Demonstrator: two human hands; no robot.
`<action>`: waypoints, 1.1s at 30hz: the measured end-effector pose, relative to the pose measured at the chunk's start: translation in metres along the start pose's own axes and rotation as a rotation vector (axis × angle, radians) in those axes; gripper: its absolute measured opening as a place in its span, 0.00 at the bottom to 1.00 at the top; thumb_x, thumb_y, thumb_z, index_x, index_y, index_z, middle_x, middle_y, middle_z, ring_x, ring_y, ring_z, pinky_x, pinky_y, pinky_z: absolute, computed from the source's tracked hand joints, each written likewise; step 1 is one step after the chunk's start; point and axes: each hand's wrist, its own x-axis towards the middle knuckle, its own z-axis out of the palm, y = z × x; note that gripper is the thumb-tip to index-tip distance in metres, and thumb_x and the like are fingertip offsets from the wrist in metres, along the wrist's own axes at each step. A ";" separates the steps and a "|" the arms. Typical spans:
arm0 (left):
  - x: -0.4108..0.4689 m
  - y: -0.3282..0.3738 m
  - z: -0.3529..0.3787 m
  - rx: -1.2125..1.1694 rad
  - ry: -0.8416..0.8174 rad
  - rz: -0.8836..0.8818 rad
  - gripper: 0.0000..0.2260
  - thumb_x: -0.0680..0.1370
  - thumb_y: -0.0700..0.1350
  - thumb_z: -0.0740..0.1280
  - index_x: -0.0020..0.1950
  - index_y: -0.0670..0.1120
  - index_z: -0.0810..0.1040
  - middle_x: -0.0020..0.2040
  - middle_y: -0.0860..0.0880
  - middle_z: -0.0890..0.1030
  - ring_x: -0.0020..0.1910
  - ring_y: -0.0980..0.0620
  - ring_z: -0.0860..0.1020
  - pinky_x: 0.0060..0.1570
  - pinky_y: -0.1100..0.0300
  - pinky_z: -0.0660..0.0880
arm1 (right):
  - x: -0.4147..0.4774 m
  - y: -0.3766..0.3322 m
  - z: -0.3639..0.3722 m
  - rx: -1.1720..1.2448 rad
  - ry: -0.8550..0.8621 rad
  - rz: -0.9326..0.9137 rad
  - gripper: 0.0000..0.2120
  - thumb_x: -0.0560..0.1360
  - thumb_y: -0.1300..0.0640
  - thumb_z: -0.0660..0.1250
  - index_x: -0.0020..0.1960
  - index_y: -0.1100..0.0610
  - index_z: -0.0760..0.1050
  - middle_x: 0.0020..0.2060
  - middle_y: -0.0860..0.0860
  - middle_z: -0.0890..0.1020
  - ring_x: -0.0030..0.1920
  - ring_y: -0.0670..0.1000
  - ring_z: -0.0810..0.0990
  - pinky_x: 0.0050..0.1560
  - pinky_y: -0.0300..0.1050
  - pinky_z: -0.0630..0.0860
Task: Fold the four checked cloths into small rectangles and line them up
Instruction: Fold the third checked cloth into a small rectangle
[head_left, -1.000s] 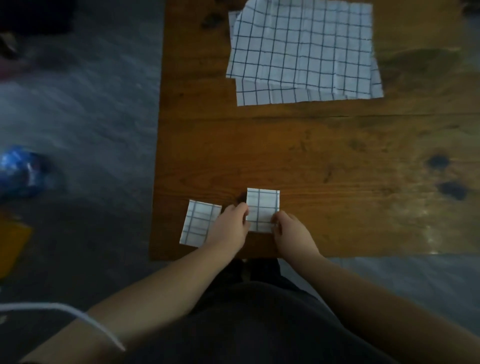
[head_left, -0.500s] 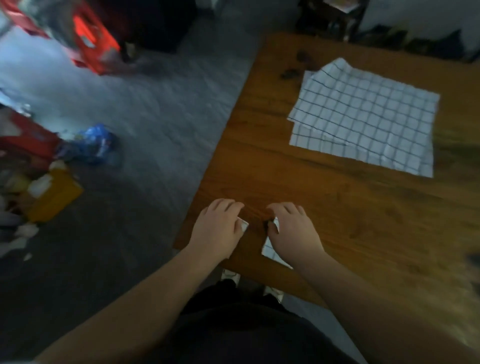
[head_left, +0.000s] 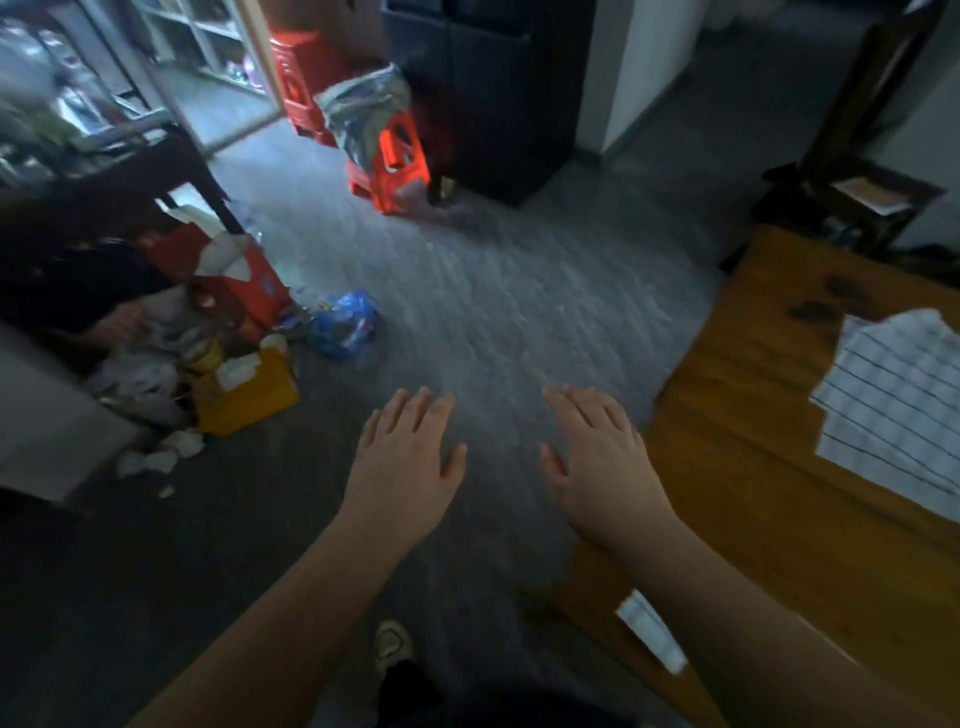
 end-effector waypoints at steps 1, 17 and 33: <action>0.007 -0.027 -0.010 0.010 -0.002 -0.017 0.29 0.83 0.60 0.55 0.83 0.55 0.52 0.83 0.49 0.55 0.82 0.47 0.50 0.79 0.48 0.48 | 0.016 -0.026 0.008 0.000 0.019 -0.006 0.31 0.84 0.44 0.59 0.83 0.47 0.52 0.82 0.48 0.57 0.82 0.53 0.50 0.81 0.56 0.53; 0.157 -0.190 -0.112 -0.070 0.034 -0.034 0.30 0.83 0.61 0.55 0.83 0.54 0.49 0.83 0.49 0.53 0.82 0.47 0.48 0.80 0.44 0.51 | 0.217 -0.185 0.027 -0.072 0.046 -0.046 0.32 0.83 0.43 0.56 0.83 0.45 0.49 0.83 0.49 0.52 0.82 0.54 0.47 0.80 0.56 0.51; 0.539 -0.006 -0.145 0.009 0.047 0.289 0.30 0.83 0.60 0.56 0.82 0.54 0.52 0.83 0.48 0.54 0.82 0.46 0.50 0.80 0.48 0.50 | 0.496 0.016 -0.136 0.020 0.201 0.146 0.33 0.83 0.41 0.55 0.83 0.47 0.48 0.83 0.50 0.53 0.82 0.53 0.49 0.80 0.57 0.56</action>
